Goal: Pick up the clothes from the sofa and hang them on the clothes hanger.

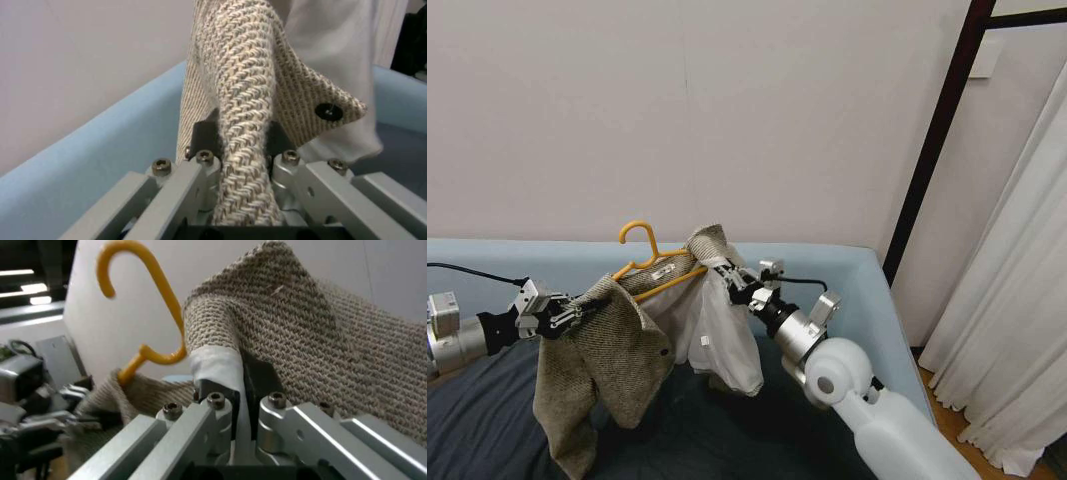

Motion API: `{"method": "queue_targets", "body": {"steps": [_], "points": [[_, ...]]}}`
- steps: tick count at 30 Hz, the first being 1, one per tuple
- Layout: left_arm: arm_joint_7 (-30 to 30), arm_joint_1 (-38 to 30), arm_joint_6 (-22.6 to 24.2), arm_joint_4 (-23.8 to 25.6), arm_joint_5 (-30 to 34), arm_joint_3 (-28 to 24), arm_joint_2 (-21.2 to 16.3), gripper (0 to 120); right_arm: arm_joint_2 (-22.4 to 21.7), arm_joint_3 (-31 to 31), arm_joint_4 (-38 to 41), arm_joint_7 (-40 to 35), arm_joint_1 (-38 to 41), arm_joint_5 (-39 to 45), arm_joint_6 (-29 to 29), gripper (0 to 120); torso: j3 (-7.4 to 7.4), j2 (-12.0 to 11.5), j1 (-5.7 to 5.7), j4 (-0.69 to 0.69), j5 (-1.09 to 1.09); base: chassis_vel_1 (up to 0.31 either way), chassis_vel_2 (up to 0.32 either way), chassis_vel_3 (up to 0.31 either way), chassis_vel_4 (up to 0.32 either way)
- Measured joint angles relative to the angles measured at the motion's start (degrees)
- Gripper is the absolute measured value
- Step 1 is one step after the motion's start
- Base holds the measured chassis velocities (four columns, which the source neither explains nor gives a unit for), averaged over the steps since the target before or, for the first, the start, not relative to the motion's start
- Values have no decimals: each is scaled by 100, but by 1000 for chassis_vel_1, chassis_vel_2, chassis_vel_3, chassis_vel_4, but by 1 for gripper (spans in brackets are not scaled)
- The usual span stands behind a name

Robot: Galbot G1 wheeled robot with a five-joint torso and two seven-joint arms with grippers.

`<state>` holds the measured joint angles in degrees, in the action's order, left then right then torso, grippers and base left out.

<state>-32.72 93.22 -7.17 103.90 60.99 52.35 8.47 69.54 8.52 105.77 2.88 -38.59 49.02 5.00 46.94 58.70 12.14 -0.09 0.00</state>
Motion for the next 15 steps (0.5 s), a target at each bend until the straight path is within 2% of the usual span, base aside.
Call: {"method": "queue_targets", "body": {"steps": [7,9,11,12,15], "points": [[-2,15,-37,117,32,20,83,8,21,26,-189,-21,-132,-619,-220,2,1,0,0,0,0,0,0,0,0],[14,15,-56,104,31,22,89,8,-38,26,-183,156,-227,-799,-388,10,1,0,0,0,0,0,0,0,0],[51,9,-72,89,30,22,85,8,-128,21,-169,729,-383,-924,-631,19,1,0,0,0,0,0,0,0,0],[51,9,-72,89,30,22,85,8,-128,21,-169,729,-383,-924,-631,19,1,0,0,0,0,0,0,0,0],[130,-31,-85,72,35,26,55,8,-204,-27,-217,1822,-496,-873,-968,35,0,0,0,0,0,0,0,0,0]]}}
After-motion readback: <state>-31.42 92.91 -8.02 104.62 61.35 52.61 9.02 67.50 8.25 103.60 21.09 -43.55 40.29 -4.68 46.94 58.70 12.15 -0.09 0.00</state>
